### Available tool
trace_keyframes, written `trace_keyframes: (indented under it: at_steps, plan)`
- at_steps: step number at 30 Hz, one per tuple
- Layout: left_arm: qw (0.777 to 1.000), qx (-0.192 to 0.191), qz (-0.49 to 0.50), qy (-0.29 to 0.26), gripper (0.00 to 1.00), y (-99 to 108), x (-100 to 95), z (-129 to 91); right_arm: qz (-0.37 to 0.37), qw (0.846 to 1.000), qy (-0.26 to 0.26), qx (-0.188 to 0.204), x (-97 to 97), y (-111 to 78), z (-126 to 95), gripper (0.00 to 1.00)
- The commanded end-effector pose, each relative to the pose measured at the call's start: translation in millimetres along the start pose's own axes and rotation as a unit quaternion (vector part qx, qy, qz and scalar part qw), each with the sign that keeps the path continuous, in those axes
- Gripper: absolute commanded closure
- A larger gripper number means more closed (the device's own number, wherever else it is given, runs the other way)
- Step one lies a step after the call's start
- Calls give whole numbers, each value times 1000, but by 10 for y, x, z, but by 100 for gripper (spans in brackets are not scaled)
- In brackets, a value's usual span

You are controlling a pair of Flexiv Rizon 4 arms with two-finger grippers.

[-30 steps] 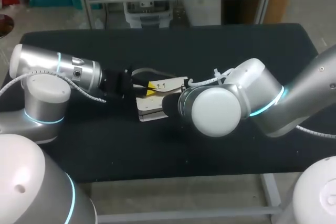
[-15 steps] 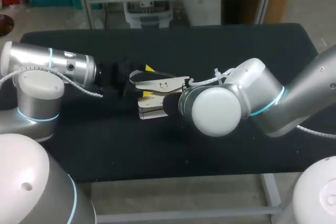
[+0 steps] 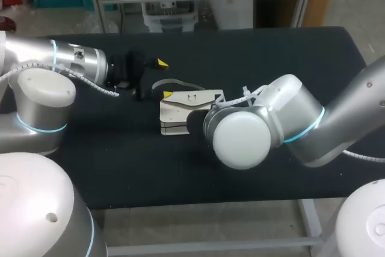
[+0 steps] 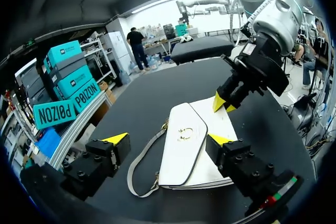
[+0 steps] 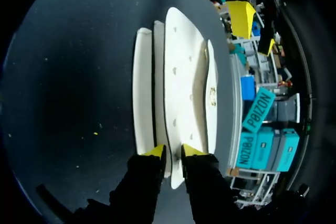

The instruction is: Pick up the bag, open it, inspect its contents, close it, and place it on the opposite side

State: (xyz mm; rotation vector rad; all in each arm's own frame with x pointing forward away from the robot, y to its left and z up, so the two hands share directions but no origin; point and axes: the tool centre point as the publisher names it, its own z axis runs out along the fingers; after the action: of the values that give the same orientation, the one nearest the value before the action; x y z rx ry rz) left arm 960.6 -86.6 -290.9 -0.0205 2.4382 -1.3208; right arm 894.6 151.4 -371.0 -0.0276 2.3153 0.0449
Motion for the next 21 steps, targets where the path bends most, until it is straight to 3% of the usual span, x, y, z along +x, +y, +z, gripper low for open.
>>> trace_keyframes:
  at_steps: [1, 5, 11, 21]
  plan:
    - [1000, -16, -14, 3, 0, -19, -69, 7, 5, 999, -48, 10, -2, 18, -149, 0]
    - [999, -25, -25, 4, 0, -34, -92, -5, 7, 998, -55, 12, -99, 10, -225, 0]
    - [996, -51, -70, 1, 0, -35, -181, -44, 24, 999, -43, -21, -317, -66, -299, 0]
    - [988, -103, -118, 4, 0, 45, -185, -110, 24, 995, 66, -77, -661, -223, -148, 0]
